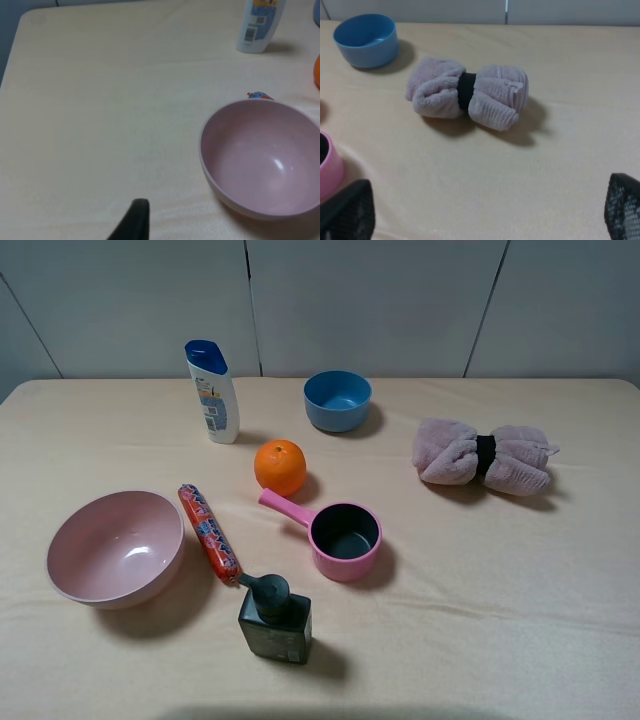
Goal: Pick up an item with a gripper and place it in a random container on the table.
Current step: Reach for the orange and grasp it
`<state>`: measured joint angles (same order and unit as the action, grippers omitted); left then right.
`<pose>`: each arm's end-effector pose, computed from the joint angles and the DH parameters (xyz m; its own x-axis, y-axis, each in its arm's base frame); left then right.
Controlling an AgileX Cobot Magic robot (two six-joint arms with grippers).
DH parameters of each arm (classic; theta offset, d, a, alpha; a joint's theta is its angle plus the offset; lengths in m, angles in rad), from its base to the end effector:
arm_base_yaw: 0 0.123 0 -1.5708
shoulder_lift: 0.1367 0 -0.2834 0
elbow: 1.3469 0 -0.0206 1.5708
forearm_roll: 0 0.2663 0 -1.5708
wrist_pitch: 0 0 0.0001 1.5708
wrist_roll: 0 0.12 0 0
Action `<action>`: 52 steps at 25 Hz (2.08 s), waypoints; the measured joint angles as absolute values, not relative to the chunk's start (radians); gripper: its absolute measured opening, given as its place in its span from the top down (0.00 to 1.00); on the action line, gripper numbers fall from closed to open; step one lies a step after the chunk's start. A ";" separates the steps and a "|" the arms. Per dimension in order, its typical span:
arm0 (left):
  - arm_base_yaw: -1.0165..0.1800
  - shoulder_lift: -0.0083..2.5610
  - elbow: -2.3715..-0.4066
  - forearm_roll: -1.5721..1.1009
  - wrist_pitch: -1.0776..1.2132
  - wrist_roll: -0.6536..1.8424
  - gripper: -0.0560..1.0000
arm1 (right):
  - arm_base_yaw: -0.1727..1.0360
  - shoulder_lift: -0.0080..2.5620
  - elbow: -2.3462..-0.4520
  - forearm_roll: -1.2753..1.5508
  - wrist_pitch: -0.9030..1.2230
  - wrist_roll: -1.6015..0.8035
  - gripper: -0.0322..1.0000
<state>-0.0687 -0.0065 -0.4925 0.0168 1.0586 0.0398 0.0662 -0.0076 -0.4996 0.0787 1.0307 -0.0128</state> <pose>0.0363 -0.0007 0.2696 -0.4507 0.0791 -0.8892 0.0774 0.9958 0.0494 0.0360 0.0105 0.2751 -0.4238 -0.0004 -0.9058 -0.1153 0.9919 0.0535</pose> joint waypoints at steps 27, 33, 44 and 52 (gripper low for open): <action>-0.069 -0.006 -0.511 0.013 1.060 0.066 0.03 | 0.066 -0.008 -0.500 0.079 1.031 -0.013 0.30; -0.069 -0.006 -0.563 -0.007 1.066 0.071 0.03 | 0.066 -0.008 -0.500 0.079 1.031 -0.013 0.30; -0.069 0.266 -0.652 -0.020 1.064 0.082 0.03 | 0.066 -0.008 -0.500 0.079 1.031 -0.013 0.30; -0.069 0.546 -0.725 -0.110 1.048 0.153 0.03 | 0.066 -0.008 -0.500 0.079 1.031 -0.013 0.30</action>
